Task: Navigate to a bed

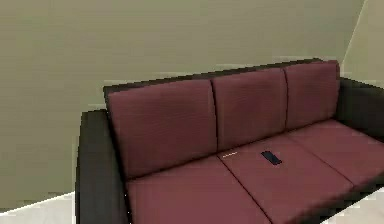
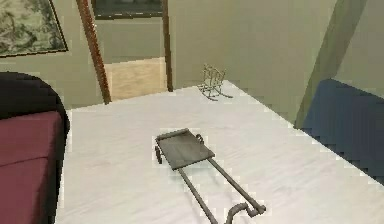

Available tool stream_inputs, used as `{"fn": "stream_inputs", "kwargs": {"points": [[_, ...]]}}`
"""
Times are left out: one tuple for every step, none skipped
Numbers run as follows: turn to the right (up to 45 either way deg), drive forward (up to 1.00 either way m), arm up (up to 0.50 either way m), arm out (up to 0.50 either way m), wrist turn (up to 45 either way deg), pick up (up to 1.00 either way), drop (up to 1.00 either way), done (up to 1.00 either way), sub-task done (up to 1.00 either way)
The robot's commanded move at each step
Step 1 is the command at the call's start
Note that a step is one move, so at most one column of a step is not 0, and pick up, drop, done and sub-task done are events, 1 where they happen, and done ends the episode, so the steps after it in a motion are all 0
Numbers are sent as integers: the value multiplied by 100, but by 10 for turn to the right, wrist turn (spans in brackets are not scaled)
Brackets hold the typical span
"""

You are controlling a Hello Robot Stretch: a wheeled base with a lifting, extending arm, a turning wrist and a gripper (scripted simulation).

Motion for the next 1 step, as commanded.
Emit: {"fn": "stream_inputs", "kwargs": {"points": [[450,0,0,0,0,0,0,0,0]]}}
